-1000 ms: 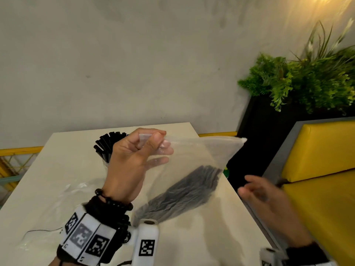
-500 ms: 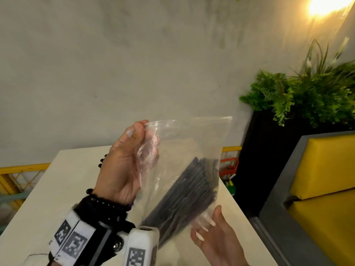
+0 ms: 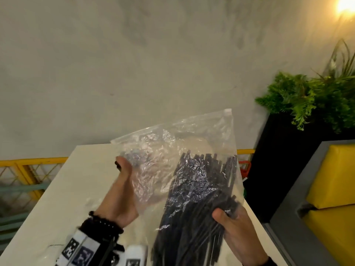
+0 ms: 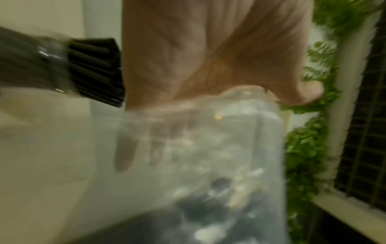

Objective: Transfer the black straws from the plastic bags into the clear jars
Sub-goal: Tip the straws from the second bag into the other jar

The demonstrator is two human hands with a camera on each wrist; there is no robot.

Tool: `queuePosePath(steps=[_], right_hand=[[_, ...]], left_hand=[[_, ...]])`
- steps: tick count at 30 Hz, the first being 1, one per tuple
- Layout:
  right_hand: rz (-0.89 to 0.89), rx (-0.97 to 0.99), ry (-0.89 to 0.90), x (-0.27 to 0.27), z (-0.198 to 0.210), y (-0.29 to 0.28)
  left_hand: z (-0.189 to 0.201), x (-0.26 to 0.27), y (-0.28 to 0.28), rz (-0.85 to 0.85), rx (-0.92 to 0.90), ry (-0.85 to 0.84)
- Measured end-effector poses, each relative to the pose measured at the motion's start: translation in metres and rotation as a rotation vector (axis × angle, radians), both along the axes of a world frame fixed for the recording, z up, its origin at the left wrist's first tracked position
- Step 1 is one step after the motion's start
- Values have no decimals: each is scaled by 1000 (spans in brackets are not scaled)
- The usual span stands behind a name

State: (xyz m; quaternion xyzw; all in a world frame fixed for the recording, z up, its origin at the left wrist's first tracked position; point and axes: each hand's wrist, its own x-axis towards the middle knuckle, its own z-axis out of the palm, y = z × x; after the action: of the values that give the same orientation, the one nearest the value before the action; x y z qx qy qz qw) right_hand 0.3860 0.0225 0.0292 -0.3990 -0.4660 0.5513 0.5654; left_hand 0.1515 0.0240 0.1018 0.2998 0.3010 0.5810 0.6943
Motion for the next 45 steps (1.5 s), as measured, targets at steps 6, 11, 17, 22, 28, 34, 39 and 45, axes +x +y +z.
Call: queuePosePath(steps=[6,11,17,22,28,34,39,45], right_hand=[[-69,105,-383,-28,13,-4],[17,-22,-208,-31,16,-12],[-38,188,-420,-24,-5,-18],[3,135,-416,7,7,3],[-187,303,-529,-6,13,5],[-104,266,-409,-25,-18,-14],[-158,168,-266,-18,0,-1],[-257,286,-424,-22,-6,0]], left_hand=[[-62,25,-15,-329,-26,318],[-79,31,-7,-163,-89,424],[-79,23,-1,-84,-116,399],[-86,15,1,-61,-137,482],[-84,17,4,-19,-49,495],[-84,3,3,-37,-33,468],[-74,10,-4,-49,63,587],[-80,11,-1,42,49,595]])
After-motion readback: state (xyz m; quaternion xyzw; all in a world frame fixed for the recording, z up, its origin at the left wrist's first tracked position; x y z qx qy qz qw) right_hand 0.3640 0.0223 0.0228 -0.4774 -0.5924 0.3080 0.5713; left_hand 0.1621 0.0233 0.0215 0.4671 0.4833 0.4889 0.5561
